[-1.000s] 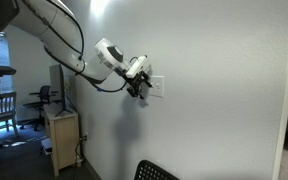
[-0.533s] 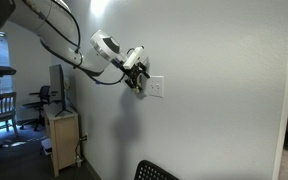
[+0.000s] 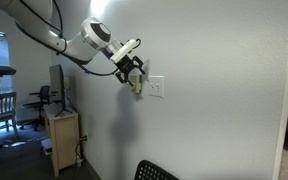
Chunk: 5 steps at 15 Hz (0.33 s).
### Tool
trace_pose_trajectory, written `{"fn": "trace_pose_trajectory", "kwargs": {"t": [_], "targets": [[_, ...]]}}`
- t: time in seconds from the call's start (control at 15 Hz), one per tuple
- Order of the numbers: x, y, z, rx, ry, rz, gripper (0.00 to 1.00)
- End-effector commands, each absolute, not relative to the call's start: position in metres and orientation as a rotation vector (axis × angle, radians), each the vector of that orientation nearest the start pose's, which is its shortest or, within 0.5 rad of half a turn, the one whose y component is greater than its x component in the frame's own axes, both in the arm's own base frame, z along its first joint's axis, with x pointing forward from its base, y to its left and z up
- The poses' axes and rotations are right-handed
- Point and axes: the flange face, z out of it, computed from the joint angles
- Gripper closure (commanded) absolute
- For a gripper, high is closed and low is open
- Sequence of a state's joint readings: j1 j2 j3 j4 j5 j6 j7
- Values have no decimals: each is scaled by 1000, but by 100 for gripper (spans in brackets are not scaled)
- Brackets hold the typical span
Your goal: Flip the left light switch up
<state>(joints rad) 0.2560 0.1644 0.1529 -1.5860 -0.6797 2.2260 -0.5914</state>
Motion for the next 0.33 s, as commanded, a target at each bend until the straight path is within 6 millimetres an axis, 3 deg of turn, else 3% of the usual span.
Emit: {"fn": "trace_pose_trajectory", "kwargs": {"t": [0.0,0.27], "targets": [[607,235,600,1967,1460,521,0],[609,237,597,1967,1466,520,0]]}}
